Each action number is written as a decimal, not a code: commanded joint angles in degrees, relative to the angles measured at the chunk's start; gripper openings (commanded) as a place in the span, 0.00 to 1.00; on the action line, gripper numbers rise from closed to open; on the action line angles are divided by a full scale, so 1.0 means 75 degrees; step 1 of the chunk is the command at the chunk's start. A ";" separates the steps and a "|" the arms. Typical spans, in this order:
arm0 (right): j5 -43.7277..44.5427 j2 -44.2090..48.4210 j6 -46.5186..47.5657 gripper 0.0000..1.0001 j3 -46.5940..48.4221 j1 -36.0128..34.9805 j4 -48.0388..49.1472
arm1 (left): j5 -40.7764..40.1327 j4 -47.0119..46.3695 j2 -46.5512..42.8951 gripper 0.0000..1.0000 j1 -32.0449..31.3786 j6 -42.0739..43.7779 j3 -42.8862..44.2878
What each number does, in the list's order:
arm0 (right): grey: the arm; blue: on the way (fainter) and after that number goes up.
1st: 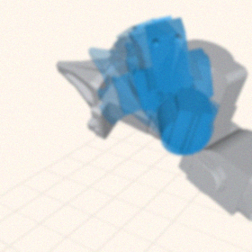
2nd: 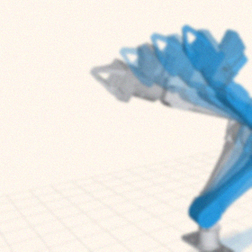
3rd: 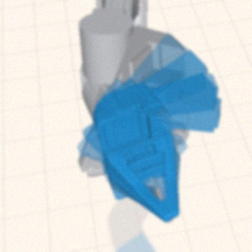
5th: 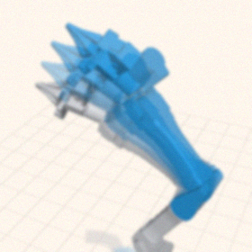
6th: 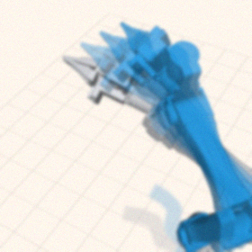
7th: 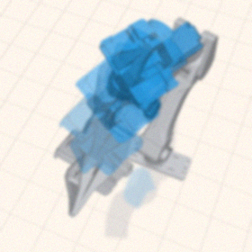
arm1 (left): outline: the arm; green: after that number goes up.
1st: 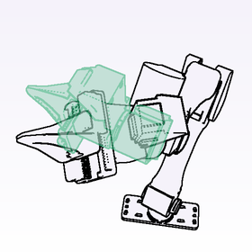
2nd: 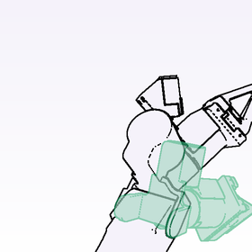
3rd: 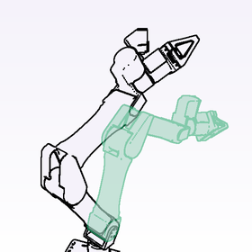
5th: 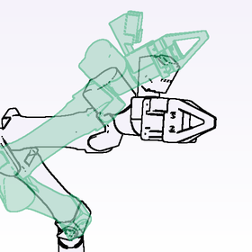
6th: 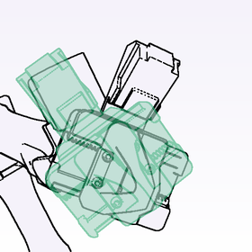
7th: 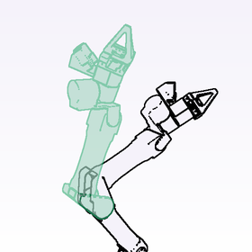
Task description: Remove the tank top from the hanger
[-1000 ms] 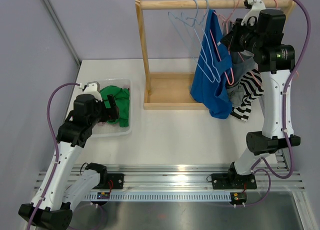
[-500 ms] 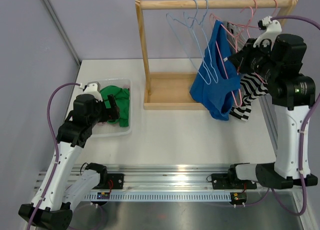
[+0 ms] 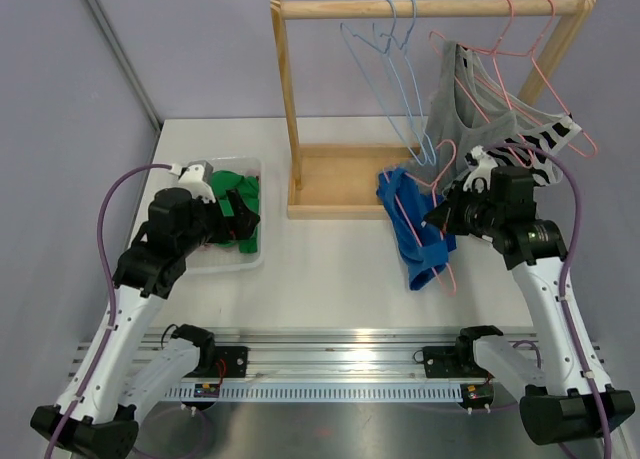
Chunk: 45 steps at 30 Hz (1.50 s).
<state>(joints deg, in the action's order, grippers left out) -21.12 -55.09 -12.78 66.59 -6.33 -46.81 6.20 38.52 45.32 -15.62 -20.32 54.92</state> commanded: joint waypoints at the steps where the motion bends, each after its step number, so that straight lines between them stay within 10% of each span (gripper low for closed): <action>1: -0.1331 0.0618 -0.0675 0.00 -0.0943 -0.0082 0.1095 | 0.0171 -0.0683 -0.0253 0.99 -0.0541 -0.0595 0.0061; 15: -0.2854 0.3149 -0.1096 0.00 -0.2808 -0.0457 0.0885 | -0.2079 -0.3401 -0.0184 0.99 -0.4313 -0.1089 -0.1357; 29: -0.4286 0.3162 -0.0324 0.00 -0.1110 -0.0480 -0.1433 | -0.3628 -0.4409 0.2358 0.95 -0.6578 0.1243 0.0435; 45: -0.4543 0.3069 -0.0172 0.00 -0.0348 -0.0585 -0.1658 | -0.5265 -0.4000 0.2993 0.05 -0.6683 0.1198 0.0986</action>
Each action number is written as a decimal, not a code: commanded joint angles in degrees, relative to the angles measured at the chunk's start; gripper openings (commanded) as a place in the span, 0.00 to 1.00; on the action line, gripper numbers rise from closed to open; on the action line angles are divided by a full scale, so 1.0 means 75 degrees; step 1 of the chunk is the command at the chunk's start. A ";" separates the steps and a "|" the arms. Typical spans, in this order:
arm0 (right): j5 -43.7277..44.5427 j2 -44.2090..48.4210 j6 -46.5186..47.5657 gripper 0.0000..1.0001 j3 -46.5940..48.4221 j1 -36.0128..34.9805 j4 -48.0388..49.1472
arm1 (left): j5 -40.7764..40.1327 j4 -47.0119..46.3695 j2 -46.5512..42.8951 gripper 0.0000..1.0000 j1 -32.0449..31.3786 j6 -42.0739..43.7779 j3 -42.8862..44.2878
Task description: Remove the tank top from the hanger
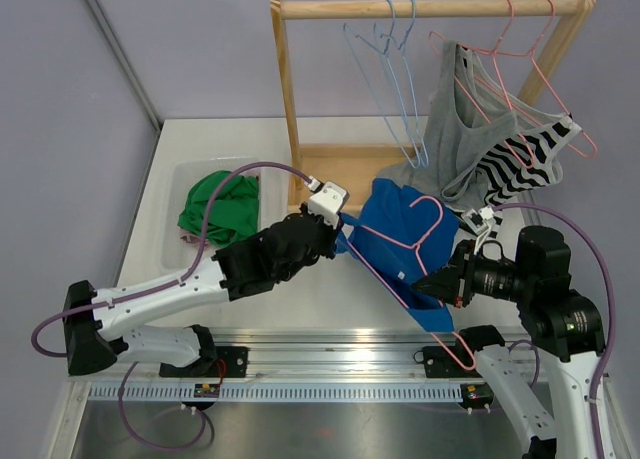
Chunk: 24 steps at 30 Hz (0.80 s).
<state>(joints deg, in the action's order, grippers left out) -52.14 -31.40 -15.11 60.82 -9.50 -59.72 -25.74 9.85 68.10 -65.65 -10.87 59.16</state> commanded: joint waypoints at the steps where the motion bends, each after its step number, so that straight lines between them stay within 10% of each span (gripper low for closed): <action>1: -0.0326 -0.0195 0.0210 0.00 0.0480 -0.0245 -0.0051 | -0.1776 0.0079 -0.0091 0.00 -0.0024 -0.0131 0.0456; 5: 0.0306 -0.0898 0.0958 0.00 0.1263 -0.1426 -0.0696 | -0.3925 0.1286 -0.0500 0.00 0.0208 -0.1311 0.0620; 12: 0.0319 -0.2000 0.1745 0.00 0.2344 -0.2718 -0.0827 | -0.3789 0.3585 -0.1753 0.00 0.2048 -0.3050 0.0610; 18: 0.0408 -0.2037 0.1502 0.00 0.1678 -0.2718 0.1280 | -0.2686 0.4066 -0.2130 0.00 0.2624 -0.3003 0.0726; 24: 0.1688 -0.1252 -0.0794 0.00 -0.0758 -0.2706 0.6549 | -0.0732 0.2768 -0.3300 0.00 0.2624 -0.2442 -0.0467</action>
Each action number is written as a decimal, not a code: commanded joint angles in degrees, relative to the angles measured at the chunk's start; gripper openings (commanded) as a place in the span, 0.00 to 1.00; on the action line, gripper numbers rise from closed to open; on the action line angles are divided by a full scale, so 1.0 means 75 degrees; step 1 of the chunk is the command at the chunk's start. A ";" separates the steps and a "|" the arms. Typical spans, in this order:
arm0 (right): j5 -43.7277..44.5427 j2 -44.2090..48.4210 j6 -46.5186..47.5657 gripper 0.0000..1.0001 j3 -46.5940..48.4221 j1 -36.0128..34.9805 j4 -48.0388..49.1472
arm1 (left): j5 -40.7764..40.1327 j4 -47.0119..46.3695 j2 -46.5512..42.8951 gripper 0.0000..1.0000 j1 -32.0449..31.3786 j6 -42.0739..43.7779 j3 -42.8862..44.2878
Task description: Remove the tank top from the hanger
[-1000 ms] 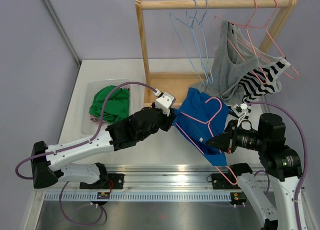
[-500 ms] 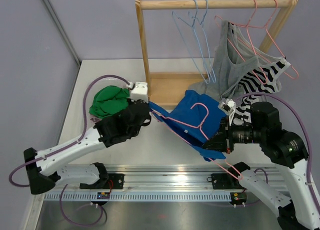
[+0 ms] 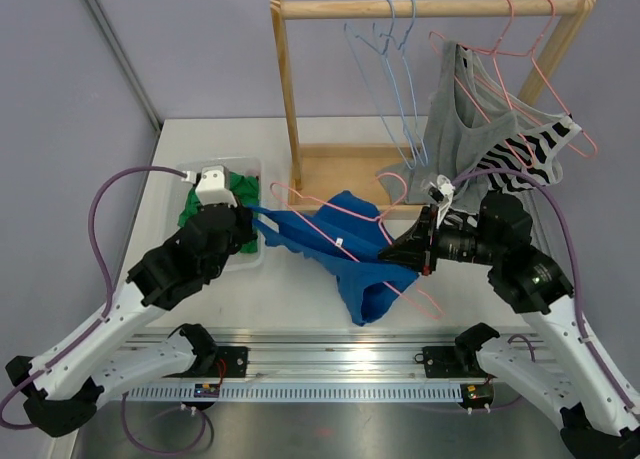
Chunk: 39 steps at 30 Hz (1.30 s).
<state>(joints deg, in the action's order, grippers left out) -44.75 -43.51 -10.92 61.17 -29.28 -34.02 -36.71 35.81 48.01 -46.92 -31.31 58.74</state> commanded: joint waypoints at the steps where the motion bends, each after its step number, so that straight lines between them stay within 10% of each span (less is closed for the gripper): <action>1: 0.0844 0.0514 -0.1716 0.00 -0.1156 -0.0069 0.5044 | 0.1546 -0.1370 -0.1088 0.00 0.0115 0.0516 -0.0693; 8: 0.2063 -0.0373 -0.3651 0.00 -0.2787 -0.0069 1.1362 | 0.5288 -0.4023 -0.1481 0.00 -0.0258 0.0694 -0.2697; 13: 0.2299 -0.1160 -0.3854 0.00 -0.2648 -0.0069 1.2857 | 0.4617 -0.4178 -0.0497 0.00 -0.1946 0.1151 -0.3004; 21: 0.3645 -0.0656 -0.1768 0.00 0.0045 -0.0069 0.4652 | 0.1757 -0.2400 -0.0202 0.01 -0.2205 0.0449 -0.2688; 23: 0.3891 -0.0761 -0.1475 0.00 0.0503 -0.0069 0.3604 | 0.1614 -0.1884 -0.0249 0.18 -0.2217 0.0390 -0.2407; 32: 0.4244 -0.1955 -0.0561 0.00 0.2589 -0.0069 0.0884 | 0.1110 -0.0066 -0.0553 0.89 -0.2205 0.0179 -0.1236; 39: 0.5145 -0.3359 -0.0162 0.00 0.4834 -0.0069 -0.0700 | 0.0735 0.1165 -0.0788 0.99 -0.2205 0.0167 -0.0580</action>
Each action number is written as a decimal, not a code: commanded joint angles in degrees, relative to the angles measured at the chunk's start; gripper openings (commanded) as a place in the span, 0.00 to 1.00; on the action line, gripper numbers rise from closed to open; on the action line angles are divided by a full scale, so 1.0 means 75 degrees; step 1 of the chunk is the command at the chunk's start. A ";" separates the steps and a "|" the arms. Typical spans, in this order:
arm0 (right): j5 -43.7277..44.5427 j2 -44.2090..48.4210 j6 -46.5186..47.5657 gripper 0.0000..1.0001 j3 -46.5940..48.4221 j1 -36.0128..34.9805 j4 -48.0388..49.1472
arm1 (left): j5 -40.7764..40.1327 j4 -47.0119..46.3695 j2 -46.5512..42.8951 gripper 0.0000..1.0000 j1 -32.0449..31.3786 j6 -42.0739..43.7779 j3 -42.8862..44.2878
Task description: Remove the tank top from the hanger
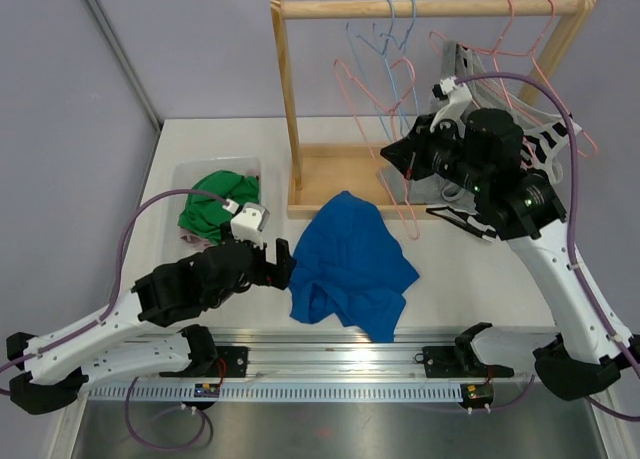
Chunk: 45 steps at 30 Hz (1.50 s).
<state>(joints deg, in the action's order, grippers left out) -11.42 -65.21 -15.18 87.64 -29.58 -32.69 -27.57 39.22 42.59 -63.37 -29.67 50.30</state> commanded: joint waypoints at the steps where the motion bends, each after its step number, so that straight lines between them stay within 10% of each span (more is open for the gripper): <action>1: 0.0853 -0.0701 0.0453 0.00 0.1659 -0.0028 -0.1089 | -0.0530 0.0886 -0.0019 0.99 -0.0023 -0.0052 0.0663; 18: 0.2225 -0.5753 0.1051 0.00 0.8481 -0.0017 -0.3516 | -0.1011 0.1368 -0.0264 0.99 -0.0023 -0.0051 0.0559; 45: 0.1804 -0.4876 0.0512 0.00 0.6785 0.0956 -0.3271 | 0.0078 -0.0202 0.1223 0.99 -0.0046 -0.0005 0.0301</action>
<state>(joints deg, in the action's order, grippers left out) 1.91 -105.14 -10.17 140.18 -23.09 -57.06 -29.06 43.16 51.00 -63.42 -29.65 53.01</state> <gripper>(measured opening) 0.034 0.988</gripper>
